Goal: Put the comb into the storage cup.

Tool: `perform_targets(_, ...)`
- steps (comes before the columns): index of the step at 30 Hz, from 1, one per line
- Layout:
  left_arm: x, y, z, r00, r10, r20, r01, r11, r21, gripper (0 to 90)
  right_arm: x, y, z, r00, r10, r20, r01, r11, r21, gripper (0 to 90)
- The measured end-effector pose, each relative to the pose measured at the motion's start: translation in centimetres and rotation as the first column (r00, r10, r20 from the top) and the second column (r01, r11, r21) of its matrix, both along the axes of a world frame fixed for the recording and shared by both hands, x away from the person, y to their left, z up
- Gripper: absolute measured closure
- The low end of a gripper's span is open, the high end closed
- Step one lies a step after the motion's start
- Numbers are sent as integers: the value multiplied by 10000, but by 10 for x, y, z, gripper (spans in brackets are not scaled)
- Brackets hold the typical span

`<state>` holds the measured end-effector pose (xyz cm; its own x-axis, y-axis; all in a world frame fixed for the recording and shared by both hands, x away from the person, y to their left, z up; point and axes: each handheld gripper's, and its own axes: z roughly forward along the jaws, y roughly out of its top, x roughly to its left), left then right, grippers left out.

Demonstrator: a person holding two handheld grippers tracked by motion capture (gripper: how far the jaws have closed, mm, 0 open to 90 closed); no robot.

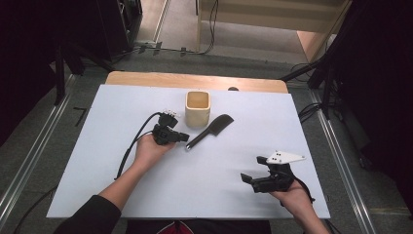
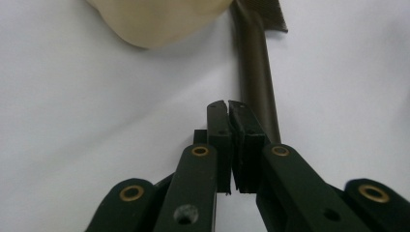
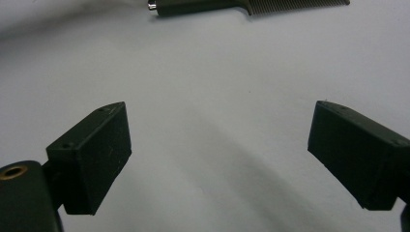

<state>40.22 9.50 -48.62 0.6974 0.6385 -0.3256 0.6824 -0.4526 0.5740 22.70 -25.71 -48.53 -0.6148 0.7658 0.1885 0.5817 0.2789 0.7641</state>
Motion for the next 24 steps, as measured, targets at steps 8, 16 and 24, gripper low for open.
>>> perform_targets(8,-13,5,24,9988,-479,102,485,9962,-718,761,0,0,0,10000,68,34,-68,10000,-4,67)
perform_targets(16,-29,11,38,9962,-851,192,866,9907,-1049,600,0,1,1,10000,76,24,-76,10000,7,67)
perform_targets(24,-46,24,46,9938,-1030,420,1080,9838,-1433,443,-1,1,0,9999,132,21,-131,9999,-15,67)
